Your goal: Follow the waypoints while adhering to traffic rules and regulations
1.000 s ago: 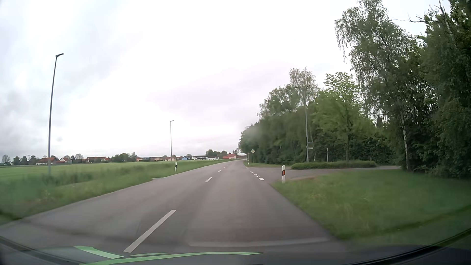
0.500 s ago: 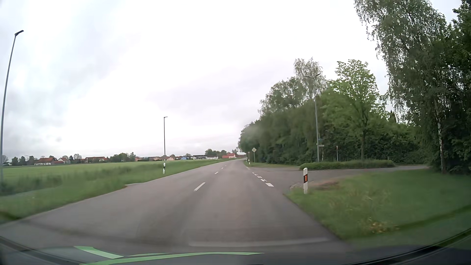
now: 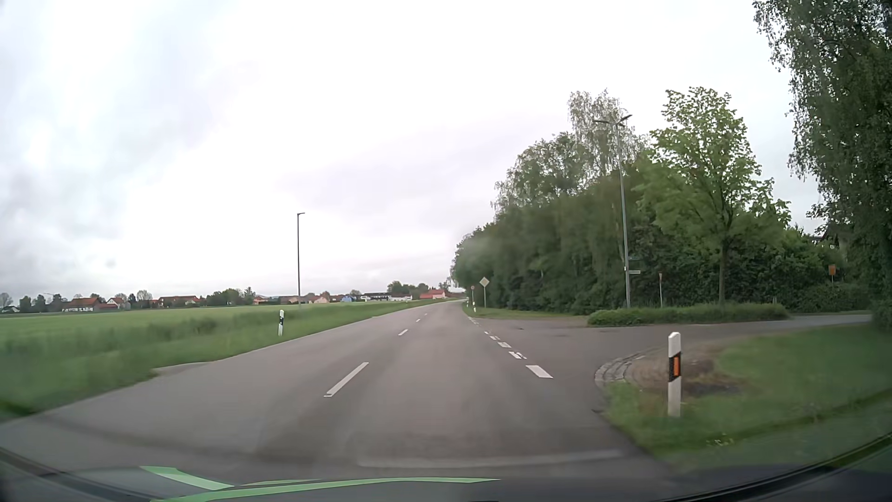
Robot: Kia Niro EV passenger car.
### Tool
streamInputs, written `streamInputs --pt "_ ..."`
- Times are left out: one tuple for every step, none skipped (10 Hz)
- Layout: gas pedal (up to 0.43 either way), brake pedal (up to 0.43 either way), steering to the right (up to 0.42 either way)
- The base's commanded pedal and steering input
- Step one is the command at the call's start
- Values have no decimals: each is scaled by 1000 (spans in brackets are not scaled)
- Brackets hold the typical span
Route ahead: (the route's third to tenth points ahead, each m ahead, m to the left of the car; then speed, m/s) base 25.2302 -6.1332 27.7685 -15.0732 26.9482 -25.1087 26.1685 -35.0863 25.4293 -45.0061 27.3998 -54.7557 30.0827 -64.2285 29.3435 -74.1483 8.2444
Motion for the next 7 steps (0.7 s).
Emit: streamInputs --pt "0 213 13" --pt "0 213 20" --pt "0 213 30" --pt "0 213 43" --pt "0 213 56" --pt "0 213 72" --pt "0 213 92"
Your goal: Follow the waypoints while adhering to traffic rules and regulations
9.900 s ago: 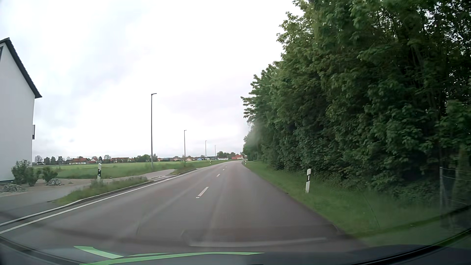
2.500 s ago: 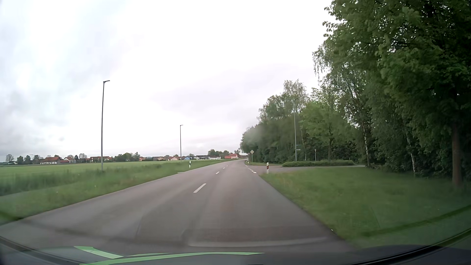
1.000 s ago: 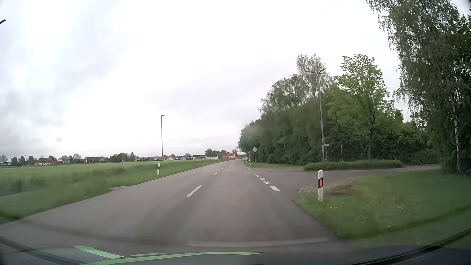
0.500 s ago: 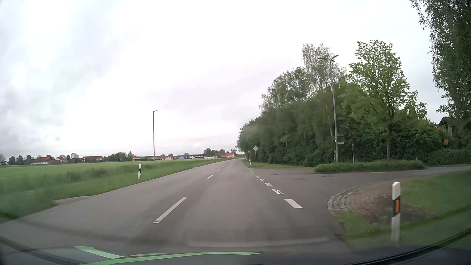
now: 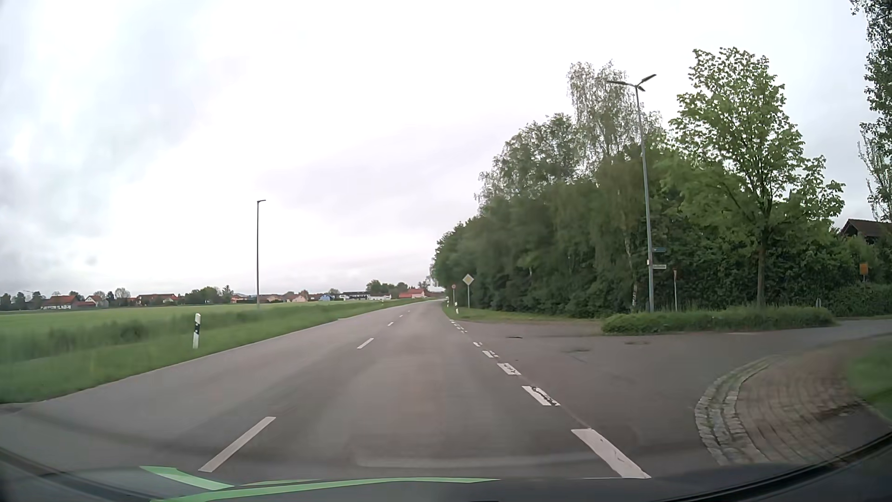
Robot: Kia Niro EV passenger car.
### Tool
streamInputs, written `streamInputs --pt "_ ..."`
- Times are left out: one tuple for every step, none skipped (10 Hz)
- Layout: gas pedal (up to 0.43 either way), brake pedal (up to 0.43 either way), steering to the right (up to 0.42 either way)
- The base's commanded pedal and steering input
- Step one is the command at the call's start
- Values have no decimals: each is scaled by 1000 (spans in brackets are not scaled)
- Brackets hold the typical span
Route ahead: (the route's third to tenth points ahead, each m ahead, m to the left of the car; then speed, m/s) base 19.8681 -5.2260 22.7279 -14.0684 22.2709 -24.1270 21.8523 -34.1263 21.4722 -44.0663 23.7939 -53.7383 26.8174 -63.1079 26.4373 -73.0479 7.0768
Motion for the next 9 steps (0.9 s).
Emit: streamInputs --pt "0 213 114" --pt "0 213 134" --pt "0 213 158" --pt "0 207 178" --pt "0 207 187" --pt "0 207 195" --pt "0 201 205" --pt "0 201 218" --pt "0 195 237"
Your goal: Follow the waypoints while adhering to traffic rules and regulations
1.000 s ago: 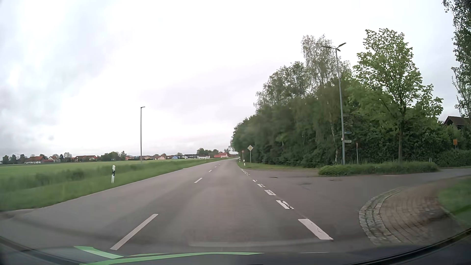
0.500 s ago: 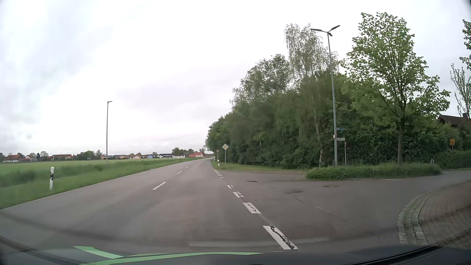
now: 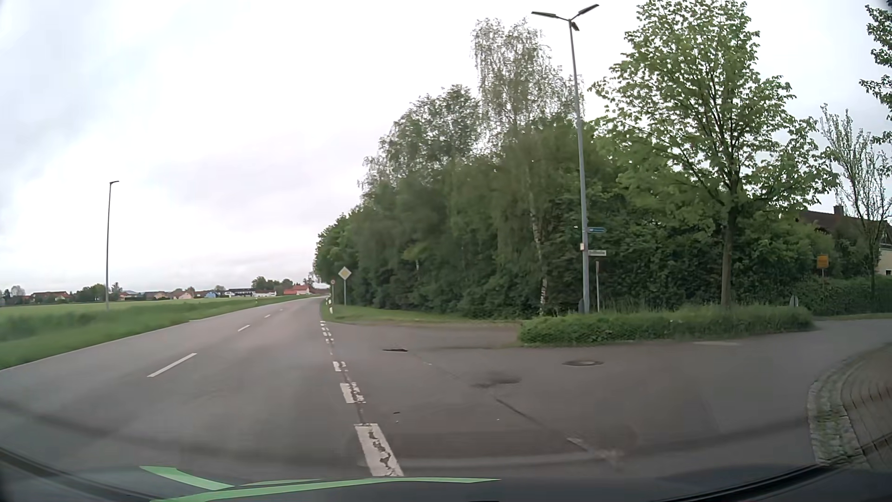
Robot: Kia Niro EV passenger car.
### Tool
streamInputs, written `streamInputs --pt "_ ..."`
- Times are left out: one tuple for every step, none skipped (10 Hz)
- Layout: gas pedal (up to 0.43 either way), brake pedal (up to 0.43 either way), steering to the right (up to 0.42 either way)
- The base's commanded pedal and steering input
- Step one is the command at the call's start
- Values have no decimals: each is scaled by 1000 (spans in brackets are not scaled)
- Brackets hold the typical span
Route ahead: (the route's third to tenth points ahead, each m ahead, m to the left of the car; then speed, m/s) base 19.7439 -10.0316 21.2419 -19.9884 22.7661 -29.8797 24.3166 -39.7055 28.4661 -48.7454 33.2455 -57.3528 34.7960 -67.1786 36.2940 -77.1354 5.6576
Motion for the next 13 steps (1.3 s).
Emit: streamInputs --pt "0 189 250" --pt "0 183 260" --pt "0 183 266" --pt "0 171 274" --pt "0 159 290" --pt "0 152 304" --pt "0 140 316" --pt "0 104 324" --pt "0 98 340" --pt "0 61 353" --pt "0 6 358" --pt "0 0 354" --pt "0 0 352"
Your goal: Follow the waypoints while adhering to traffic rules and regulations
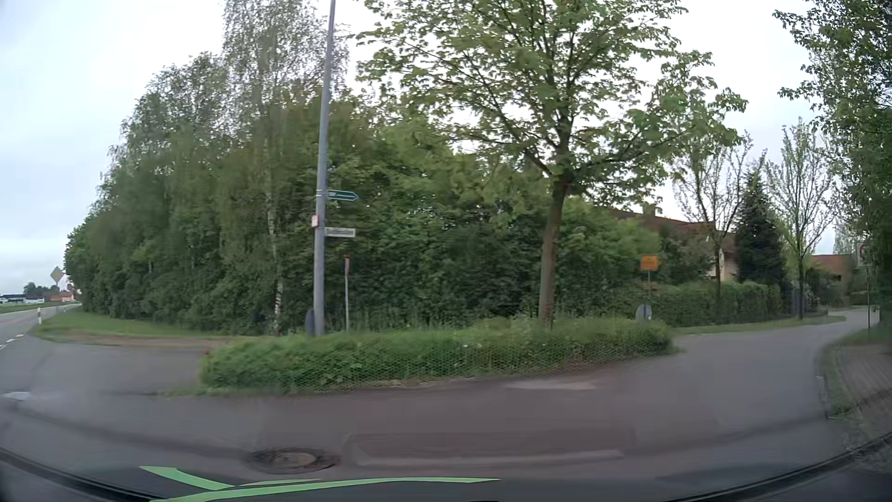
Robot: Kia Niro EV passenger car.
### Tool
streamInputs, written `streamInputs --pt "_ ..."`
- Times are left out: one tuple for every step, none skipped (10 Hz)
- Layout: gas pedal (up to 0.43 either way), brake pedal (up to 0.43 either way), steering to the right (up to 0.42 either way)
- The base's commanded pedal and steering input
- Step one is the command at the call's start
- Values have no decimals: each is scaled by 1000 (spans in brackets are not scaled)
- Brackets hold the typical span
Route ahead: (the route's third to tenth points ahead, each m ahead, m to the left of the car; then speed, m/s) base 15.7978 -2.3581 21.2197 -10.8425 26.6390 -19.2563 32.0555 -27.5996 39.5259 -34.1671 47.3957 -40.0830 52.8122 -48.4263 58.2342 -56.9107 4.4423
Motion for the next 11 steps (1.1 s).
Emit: streamInputs --pt "0 0 352" --pt "0 0 352" --pt "0 0 352" --pt "0 0 352" --pt "0 0 352" --pt "0 0 352" --pt "0 0 351" --pt "0 0 349" --pt "0 0 347" --pt "0 0 345" --pt "0 0 343"
